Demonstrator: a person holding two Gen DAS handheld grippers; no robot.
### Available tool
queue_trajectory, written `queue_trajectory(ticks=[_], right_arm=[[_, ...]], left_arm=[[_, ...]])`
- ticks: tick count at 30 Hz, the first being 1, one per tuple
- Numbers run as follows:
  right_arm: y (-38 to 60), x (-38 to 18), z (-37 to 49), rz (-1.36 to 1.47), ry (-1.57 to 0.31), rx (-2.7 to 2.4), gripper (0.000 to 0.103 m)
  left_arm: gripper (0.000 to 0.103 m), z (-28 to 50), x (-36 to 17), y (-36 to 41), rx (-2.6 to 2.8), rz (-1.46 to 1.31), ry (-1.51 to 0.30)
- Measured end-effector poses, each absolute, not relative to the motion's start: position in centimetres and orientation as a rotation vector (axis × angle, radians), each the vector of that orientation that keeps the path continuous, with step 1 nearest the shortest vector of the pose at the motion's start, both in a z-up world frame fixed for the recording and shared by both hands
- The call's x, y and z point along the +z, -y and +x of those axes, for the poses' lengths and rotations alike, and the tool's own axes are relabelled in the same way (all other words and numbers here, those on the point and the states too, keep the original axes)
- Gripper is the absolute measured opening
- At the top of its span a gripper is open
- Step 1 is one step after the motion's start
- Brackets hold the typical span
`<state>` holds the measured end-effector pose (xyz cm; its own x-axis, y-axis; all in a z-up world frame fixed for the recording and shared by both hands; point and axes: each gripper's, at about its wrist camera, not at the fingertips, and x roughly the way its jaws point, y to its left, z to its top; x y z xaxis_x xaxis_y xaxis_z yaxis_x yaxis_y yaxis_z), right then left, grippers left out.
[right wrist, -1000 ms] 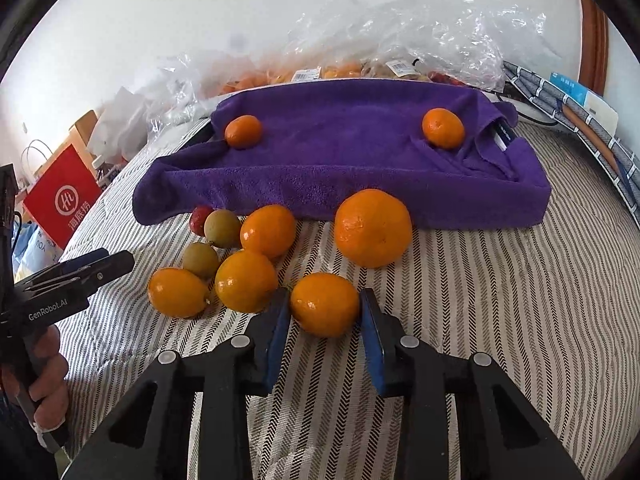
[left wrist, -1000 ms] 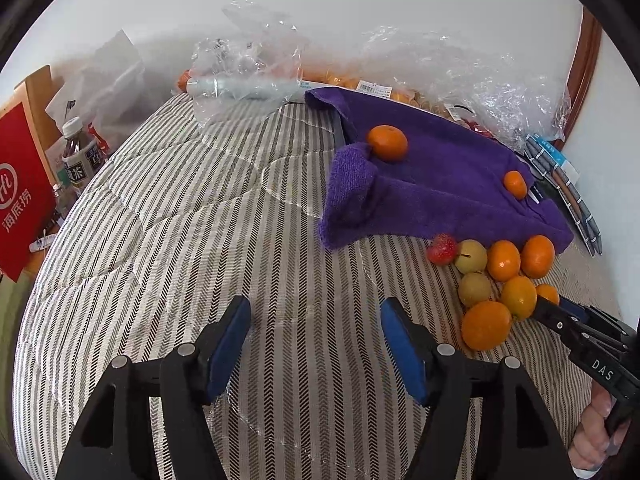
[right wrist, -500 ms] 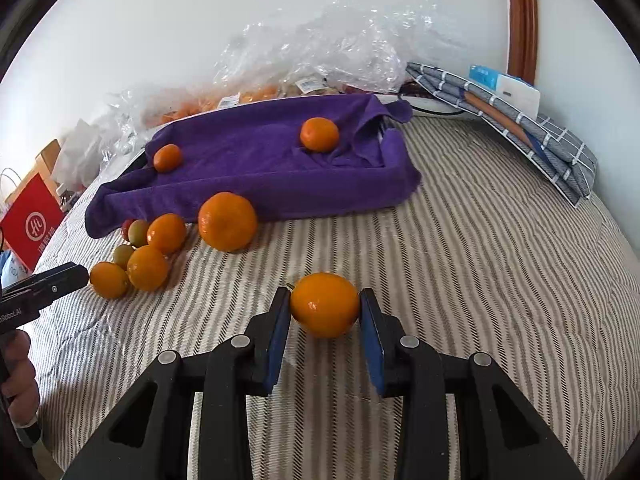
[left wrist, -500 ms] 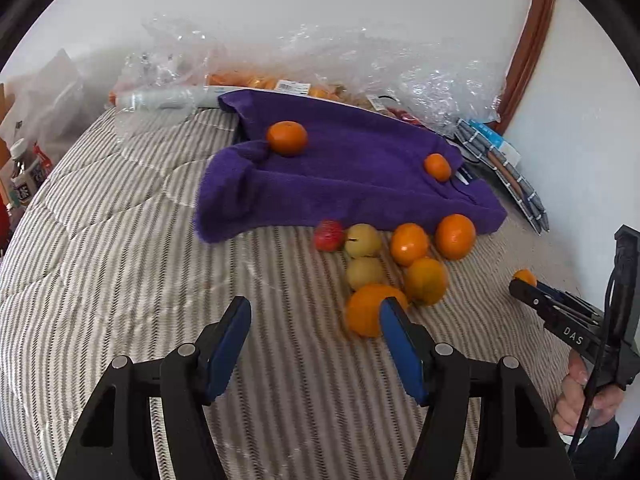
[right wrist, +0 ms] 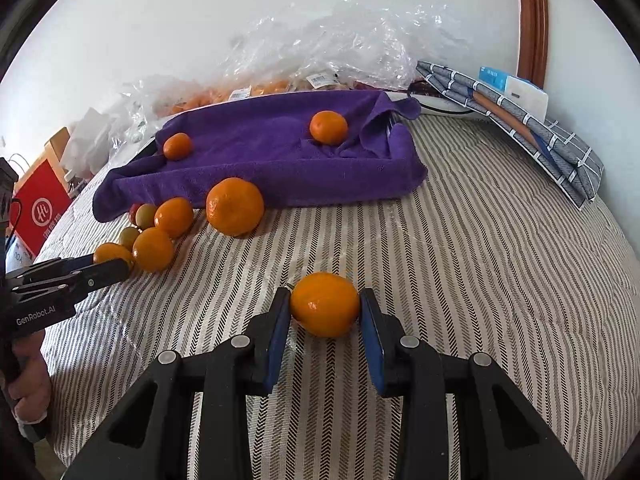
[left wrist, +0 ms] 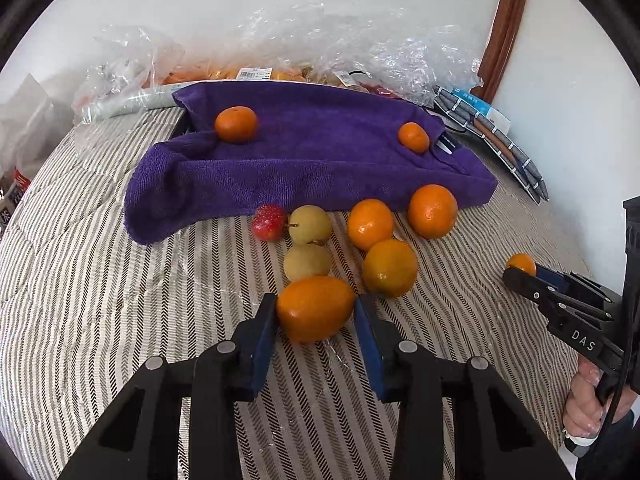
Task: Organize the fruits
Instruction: 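Grasp an oval orange with the left tool while the right tool grasps a tangerine, then carry the oval orange onto the purple towel with the left tool while the right tool carries its tangerine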
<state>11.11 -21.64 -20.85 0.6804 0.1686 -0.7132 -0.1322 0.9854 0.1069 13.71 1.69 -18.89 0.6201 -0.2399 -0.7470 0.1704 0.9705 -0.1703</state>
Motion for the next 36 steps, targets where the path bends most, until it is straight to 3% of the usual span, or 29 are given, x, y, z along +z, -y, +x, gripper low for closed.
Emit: queue_trajectory(ticks=[13,36], right_arm=[[23.0,-20.7,10.9,0.154,-0.782,0.179,0.034],[22.6,-19.6,8.8,0.189,-0.762,0.164,0.034]], left_arm=[[0.037,11.9,-18.5,-7.7,-0.114,-0.239,-0.803],[0.037,10.9,-17.8,-9.8,-0.073,-0.325,-0.708]])
